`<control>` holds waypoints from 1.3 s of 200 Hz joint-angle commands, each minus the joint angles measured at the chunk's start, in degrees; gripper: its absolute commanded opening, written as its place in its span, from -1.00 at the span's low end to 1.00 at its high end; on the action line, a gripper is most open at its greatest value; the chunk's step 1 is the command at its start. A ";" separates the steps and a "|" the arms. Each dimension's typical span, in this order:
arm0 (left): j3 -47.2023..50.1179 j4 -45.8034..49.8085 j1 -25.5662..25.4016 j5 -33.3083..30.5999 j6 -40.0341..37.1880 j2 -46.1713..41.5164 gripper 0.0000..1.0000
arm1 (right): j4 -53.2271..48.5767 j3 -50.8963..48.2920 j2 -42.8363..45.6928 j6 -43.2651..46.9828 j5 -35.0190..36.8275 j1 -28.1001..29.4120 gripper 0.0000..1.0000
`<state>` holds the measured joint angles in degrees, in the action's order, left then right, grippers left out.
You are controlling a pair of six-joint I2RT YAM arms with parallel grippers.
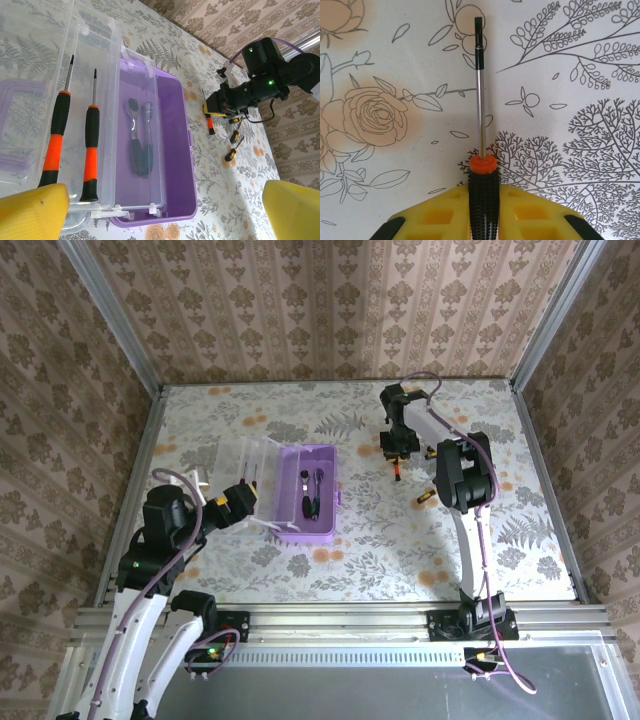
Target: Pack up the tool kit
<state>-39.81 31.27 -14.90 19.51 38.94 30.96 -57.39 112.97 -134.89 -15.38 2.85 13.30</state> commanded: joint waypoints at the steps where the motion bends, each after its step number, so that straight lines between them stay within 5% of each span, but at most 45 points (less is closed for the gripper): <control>1: -0.38 1.18 0.22 -1.33 -2.40 0.35 1.00 | -0.37 -2.23 2.76 -1.11 1.37 0.12 -0.68; 35: -0.36 1.07 0.26 0.09 -4.49 1.00 0.99 | 3.41 -7.21 9.85 -2.41 1.50 0.41 -0.70; 84: 0.70 -6.27 -0.51 8.31 0.01 8.19 0.57 | 10.67 -18.74 23.32 -7.35 -5.05 2.08 -0.69; 120: -1.01 -12.82 -10.45 6.42 1.33 15.90 0.32 | 16.08 -26.18 33.32 -12.88 -9.67 6.65 -0.70; 146: -3.72 -17.08 -19.39 4.09 0.79 22.39 0.29 | 23.34 -32.36 42.15 -17.58 -10.41 12.01 -0.71; 180: -6.45 -22.66 -24.41 4.15 1.53 29.31 0.23 | 29.82 -37.56 49.09 -24.67 -11.78 16.74 -0.72; 260: -9.72 -29.99 -27.59 5.35 3.39 37.68 0.32 | 36.36 -44.58 54.73 -31.54 -14.00 21.74 -0.75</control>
<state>-46.41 5.37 -41.39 23.86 41.04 66.81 -24.95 70.24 -82.19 -43.44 -9.76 33.95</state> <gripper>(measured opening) 0.662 0.128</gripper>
